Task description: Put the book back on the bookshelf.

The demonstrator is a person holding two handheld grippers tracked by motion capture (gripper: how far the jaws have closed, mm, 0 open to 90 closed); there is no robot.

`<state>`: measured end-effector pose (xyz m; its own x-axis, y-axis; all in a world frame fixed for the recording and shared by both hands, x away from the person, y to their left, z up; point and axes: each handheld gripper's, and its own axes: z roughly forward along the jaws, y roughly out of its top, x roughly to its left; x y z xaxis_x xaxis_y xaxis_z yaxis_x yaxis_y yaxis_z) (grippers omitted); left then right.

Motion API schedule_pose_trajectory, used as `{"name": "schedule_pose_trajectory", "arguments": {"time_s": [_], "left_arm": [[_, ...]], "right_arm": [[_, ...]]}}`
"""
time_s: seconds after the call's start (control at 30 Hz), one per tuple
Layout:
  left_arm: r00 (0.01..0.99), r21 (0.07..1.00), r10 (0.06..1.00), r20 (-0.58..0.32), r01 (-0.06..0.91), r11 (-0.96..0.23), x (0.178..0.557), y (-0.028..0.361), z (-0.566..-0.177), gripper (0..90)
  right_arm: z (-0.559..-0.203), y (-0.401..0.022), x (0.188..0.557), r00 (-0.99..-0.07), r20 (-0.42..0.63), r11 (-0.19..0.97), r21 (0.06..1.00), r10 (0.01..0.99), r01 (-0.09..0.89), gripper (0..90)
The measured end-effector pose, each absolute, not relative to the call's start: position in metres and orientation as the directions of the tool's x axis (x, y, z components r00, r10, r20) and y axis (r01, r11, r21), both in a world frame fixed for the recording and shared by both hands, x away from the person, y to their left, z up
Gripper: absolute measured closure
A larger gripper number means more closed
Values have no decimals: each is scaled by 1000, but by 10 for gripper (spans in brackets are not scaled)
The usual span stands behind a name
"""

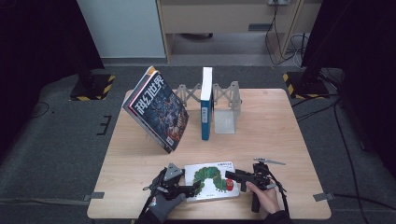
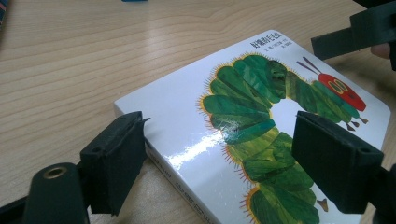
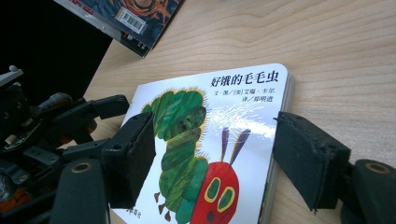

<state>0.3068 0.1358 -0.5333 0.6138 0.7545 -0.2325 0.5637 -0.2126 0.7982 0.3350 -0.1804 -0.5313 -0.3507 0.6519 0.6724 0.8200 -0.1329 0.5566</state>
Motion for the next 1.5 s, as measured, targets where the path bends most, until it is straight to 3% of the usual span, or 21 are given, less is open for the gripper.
{"name": "schedule_pose_trajectory", "arguments": {"time_s": [0.37, 0.57, 0.8, 0.97, 1.13, 1.5], "left_arm": [[618, 798, 748, -242, 565, -209, 307, 138, -533, 163], [618, 798, 746, -248, 567, -205, 306, 138, -533, 159], [619, 799, 744, -251, 566, -201, 305, 138, -533, 162], [622, 798, 742, -251, 566, -205, 306, 138, -533, 164], [625, 798, 737, -258, 568, -202, 306, 139, -533, 166], [630, 800, 731, -264, 566, -199, 306, 143, -530, 169]], "right_arm": [[-523, -184, 332, -358, 717, -194, 563, 597, 804, 284], [-523, -180, 331, -350, 809, -237, 499, 473, 834, 339], [-522, -165, 330, -397, 749, -144, 541, 531, 828, 349], [-523, -167, 332, -443, 697, -84, 582, 564, 809, 442], [-522, -168, 336, -487, 637, -13, 615, 597, 788, 612], [-513, -171, 339, -555, 616, 25, 656, 560, 754, 729]]}}
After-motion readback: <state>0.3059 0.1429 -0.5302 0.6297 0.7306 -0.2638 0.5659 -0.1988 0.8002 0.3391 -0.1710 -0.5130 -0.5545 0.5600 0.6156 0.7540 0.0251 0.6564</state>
